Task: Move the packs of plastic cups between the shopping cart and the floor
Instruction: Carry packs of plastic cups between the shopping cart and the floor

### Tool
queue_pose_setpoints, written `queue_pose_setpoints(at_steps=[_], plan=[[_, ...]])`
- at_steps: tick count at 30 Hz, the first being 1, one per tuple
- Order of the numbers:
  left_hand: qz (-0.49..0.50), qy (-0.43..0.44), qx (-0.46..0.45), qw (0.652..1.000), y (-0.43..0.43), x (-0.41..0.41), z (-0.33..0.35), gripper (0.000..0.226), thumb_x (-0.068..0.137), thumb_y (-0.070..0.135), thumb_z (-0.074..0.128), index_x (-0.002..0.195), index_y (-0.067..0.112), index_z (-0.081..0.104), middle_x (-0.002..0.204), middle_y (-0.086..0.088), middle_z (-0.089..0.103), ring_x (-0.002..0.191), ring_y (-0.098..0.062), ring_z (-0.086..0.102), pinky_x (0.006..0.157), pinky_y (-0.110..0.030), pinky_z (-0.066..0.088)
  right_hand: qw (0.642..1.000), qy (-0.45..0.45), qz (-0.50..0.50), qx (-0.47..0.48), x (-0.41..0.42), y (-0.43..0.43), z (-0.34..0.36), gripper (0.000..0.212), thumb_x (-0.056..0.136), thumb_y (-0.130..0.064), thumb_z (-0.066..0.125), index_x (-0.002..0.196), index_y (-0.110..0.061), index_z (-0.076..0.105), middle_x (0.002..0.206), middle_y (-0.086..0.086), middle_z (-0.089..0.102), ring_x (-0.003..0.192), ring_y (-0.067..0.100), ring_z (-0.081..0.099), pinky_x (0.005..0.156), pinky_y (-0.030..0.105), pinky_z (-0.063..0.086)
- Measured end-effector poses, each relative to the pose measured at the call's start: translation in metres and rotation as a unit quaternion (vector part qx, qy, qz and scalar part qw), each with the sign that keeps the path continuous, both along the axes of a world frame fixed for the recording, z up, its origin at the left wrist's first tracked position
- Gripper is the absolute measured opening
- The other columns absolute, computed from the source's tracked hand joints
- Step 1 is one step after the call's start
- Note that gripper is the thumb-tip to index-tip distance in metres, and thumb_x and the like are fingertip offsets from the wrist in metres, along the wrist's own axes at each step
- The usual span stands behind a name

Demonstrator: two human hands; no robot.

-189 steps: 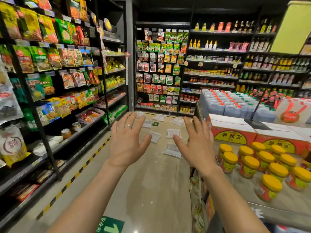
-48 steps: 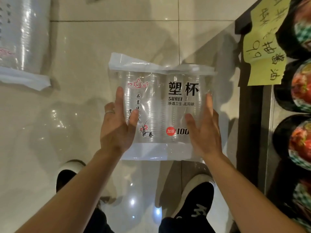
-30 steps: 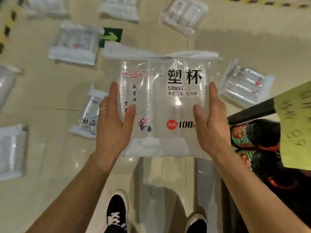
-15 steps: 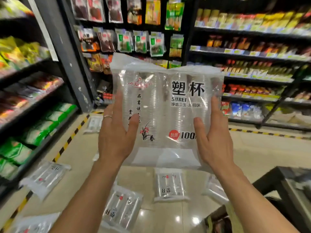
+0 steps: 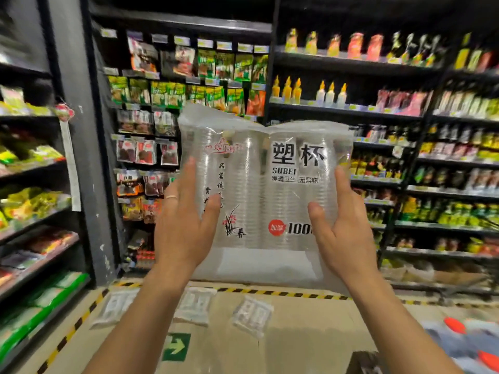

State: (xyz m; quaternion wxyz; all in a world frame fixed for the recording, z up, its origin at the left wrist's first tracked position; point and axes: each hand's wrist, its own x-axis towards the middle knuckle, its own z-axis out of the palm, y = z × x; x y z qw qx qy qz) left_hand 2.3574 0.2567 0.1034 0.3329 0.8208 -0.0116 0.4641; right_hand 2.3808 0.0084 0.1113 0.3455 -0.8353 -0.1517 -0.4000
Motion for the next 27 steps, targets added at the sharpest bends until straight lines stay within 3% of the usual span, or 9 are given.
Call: queue_pose_setpoints(at_steps=[6, 14, 19, 23, 27], plan=[[-0.046, -0.032, -0.006, 0.998, -0.052, -0.006, 0.050, 0.067, 0.100, 0.047, 0.043, 0.155, 0.041, 0.006, 0.160, -0.006, 0.023, 0.141, -0.026, 0.031, 0.103, -0.044, 0.035, 0.999, -0.026, -0.045, 0.017, -0.028, -0.049, 0.051, 0.068, 0.096, -0.049, 0.047, 0.151, -0.048, 0.007, 0.139, 0.002, 0.039, 0.114, 0.019, 0.047, 0.080, 0.036, 0.039], [-0.114, -0.047, 0.009, 0.992, -0.120, 0.006, 0.076, 0.068, 0.097, 0.060, 0.033, 0.154, 0.043, 0.001, 0.162, 0.000, 0.019, 0.138, -0.028, 0.033, 0.099, -0.047, 0.039, 0.992, -0.048, -0.117, 0.020, -0.060, -0.112, 0.077, 0.065, 0.097, -0.048, 0.046, 0.151, -0.048, 0.009, 0.145, -0.001, 0.035, 0.099, 0.008, 0.040, 0.078, 0.034, 0.035], [-0.177, -0.045, -0.002, 0.983, -0.157, 0.012, 0.072, 0.067, 0.100, 0.052, 0.038, 0.155, 0.041, 0.002, 0.163, 0.004, 0.017, 0.139, -0.026, 0.032, 0.098, -0.046, 0.039, 0.982, -0.050, -0.179, 0.028, -0.086, -0.137, 0.075, 0.065, 0.098, -0.045, 0.047, 0.151, -0.048, 0.010, 0.148, -0.003, 0.033, 0.109, 0.016, 0.047, 0.080, 0.035, 0.037], [-0.236, -0.042, -0.001, 0.971, -0.169, 0.016, 0.064, 0.067, 0.099, 0.055, 0.037, 0.155, 0.040, 0.003, 0.159, -0.003, 0.025, 0.133, -0.028, 0.036, 0.083, -0.037, 0.035, 0.969, -0.048, -0.240, 0.038, -0.108, -0.139, 0.069, 0.065, 0.098, -0.042, 0.050, 0.151, -0.048, 0.014, 0.147, 0.000, 0.035, 0.117, 0.025, 0.049, 0.078, 0.035, 0.037], [-0.286, -0.040, 0.008, 0.957, -0.166, 0.017, 0.060, 0.068, 0.098, 0.057, 0.034, 0.155, 0.040, 0.002, 0.162, 0.001, 0.020, 0.138, -0.024, 0.031, 0.085, -0.038, 0.037, 0.952, -0.062, -0.296, 0.042, -0.129, -0.124, 0.059, 0.067, 0.097, -0.039, 0.053, 0.152, -0.047, 0.016, 0.143, 0.003, 0.039, 0.112, 0.019, 0.049, 0.075, 0.034, 0.037]])
